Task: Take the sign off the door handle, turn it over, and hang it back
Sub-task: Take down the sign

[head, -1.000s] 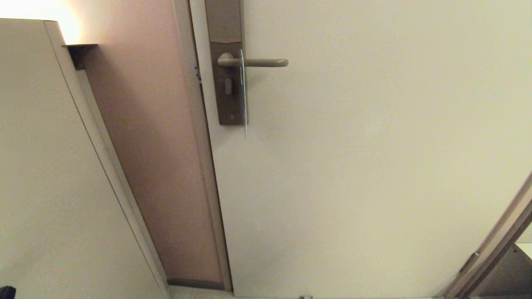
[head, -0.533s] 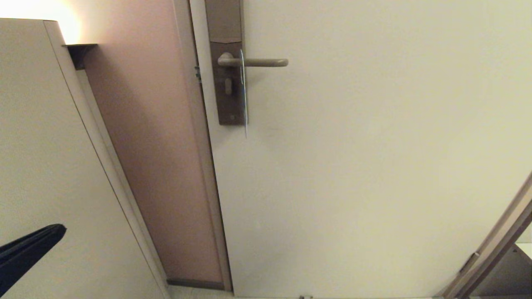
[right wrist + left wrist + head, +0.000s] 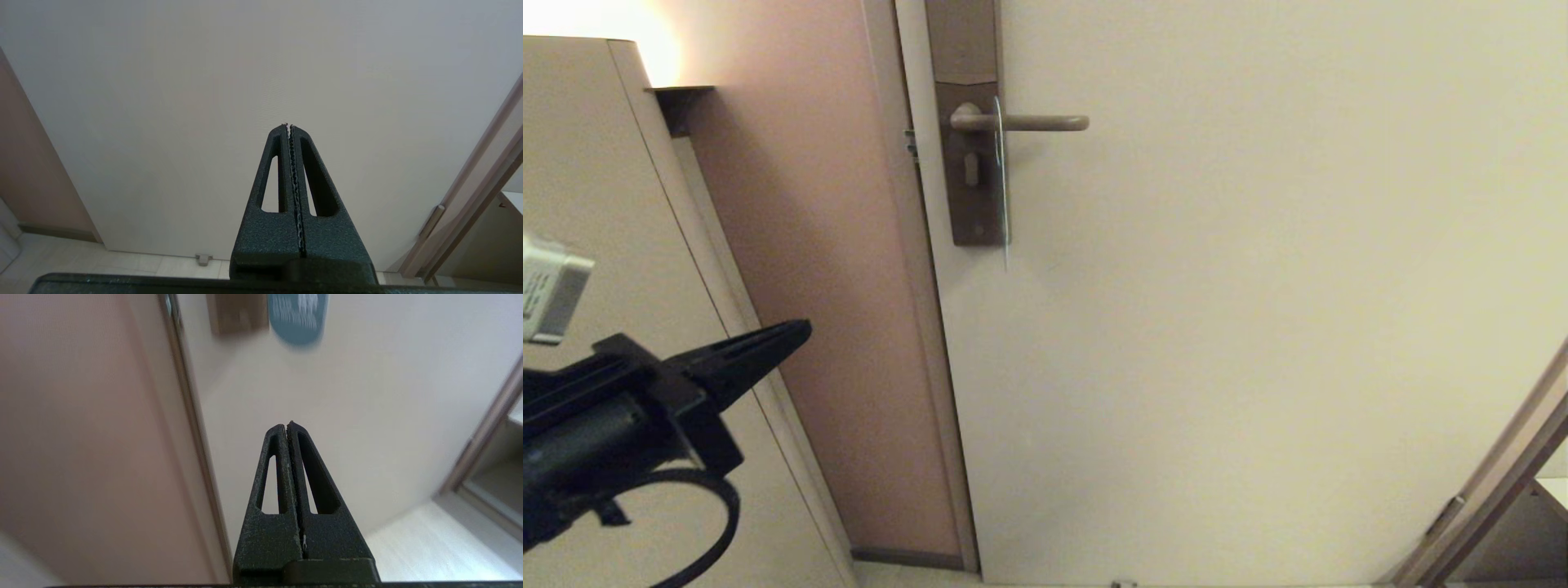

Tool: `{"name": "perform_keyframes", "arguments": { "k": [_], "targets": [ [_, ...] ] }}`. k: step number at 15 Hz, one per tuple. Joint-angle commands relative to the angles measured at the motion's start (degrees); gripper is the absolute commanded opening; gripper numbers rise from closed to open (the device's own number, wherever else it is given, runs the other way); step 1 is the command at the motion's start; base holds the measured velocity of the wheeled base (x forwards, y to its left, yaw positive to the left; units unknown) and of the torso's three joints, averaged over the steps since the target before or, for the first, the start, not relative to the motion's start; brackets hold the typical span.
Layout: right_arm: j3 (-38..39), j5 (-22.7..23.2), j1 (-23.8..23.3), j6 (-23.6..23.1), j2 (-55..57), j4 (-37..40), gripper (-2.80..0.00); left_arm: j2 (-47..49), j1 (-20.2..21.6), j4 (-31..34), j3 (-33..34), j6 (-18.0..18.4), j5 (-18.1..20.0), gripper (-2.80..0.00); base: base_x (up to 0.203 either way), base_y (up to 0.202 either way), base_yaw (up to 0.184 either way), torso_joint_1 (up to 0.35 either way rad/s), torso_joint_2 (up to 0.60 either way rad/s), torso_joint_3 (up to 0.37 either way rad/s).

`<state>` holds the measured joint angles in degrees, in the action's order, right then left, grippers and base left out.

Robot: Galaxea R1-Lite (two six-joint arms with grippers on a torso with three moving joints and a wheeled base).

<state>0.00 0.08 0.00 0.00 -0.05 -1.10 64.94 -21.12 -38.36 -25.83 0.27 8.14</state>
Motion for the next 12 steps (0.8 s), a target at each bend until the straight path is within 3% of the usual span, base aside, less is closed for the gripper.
{"name": "perform_keyframes", "arguments": {
  "k": [1,2,5,6,12],
  "targets": [
    [0.00,0.01,0.00,0.00,0.05,-0.05,-2.80,9.42,-0.68,-2.66,-3.90,-0.06,0.17,-2.80,0.000,0.000,0.000,0.000,0.00,0.000],
    [0.00,0.01,0.00,0.00,0.05,-0.05,-2.80,11.75,-1.11,-3.27,-6.25,-0.16,0.78,-2.80,0.000,0.000,0.000,0.000,0.00,0.000],
    [0.00,0.01,0.00,0.09,0.05,-0.05,-2.80,14.92,-1.61,-3.73,-10.40,-0.34,9.63,-2.80,0.000,0.000,0.000,0.000,0.00,0.000],
    [0.00,0.01,0.00,0.00,0.05,-0.05,-2.80,15.71,-1.96,-3.69,-11.19,-0.33,11.04,-2.80,0.000,0.000,0.000,0.000,0.00,0.000],
    [0.00,0.01,0.00,0.01,0.05,-0.05,-2.80,20.28,-3.52,-3.82,-16.87,0.16,11.39,-2.80,0.000,0.000,0.000,0.000,0.00,0.000]
  ]
}}
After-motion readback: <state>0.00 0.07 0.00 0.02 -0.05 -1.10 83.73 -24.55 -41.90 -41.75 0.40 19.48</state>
